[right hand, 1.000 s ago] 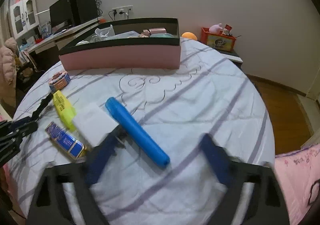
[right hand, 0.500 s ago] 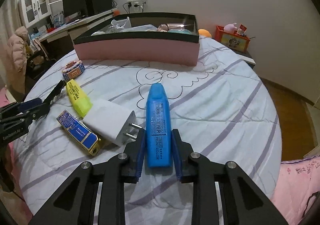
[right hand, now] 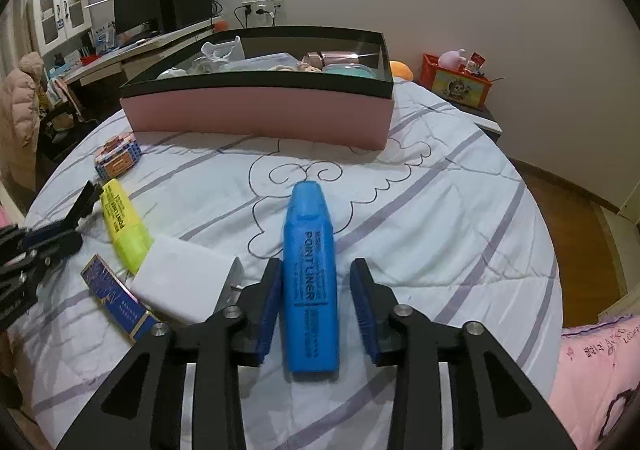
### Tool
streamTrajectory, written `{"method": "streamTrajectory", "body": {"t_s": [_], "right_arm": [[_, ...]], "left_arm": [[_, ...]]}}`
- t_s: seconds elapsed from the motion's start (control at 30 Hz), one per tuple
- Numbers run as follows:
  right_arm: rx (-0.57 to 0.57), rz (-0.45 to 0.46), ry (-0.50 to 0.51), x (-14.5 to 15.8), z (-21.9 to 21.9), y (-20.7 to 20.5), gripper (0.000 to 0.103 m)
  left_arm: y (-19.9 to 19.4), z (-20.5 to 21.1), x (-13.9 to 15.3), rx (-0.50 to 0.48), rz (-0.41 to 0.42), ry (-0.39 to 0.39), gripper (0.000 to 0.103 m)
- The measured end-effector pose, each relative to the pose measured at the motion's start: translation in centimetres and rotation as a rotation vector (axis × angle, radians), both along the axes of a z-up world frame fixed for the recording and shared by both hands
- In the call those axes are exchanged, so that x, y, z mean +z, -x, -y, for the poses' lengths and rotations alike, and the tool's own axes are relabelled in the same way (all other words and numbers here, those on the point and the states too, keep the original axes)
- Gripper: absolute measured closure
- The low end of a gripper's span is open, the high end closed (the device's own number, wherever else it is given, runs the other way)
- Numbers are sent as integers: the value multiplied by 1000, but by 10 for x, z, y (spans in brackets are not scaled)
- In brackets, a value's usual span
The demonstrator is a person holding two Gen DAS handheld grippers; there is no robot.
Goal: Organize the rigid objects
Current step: 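Grasp the black hair clip with the left tool while the right tool grasps the blue highlighter, then carry the hair clip and blue highlighter into the pink box and release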
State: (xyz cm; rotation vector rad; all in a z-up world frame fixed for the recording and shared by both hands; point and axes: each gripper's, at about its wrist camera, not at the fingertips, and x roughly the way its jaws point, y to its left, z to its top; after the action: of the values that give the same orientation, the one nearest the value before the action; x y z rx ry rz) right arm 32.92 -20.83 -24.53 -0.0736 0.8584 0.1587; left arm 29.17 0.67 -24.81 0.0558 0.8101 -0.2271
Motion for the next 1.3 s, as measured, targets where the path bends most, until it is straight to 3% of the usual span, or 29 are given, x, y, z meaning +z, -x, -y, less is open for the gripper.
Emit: {"method": "streamTrajectory", "body": {"t_s": [0.13,0.17,0.4,0.8,1.07,1.3], "right_arm": [[13,-6,4,-1,-2,-8,69],[19,-10,3,-1,-2,-8,76],[17,-12,2,-2,-4,-6,76],[19,-13,2,-1,-6,-9,76],[30,116,-111,22,-4,19,76],[55,211,-160,50,-17,41,76]], "left_arm": [[5,-2,0,60,13,0,84],[6,-4,-1,75,3,4,84],[6,-12,-3,126,-15,30,83],[-2,-8,-5,108,-20,2,84],[10,-12,13,95,28,27,84],[28,-6,47,90,134,21,84]]}}
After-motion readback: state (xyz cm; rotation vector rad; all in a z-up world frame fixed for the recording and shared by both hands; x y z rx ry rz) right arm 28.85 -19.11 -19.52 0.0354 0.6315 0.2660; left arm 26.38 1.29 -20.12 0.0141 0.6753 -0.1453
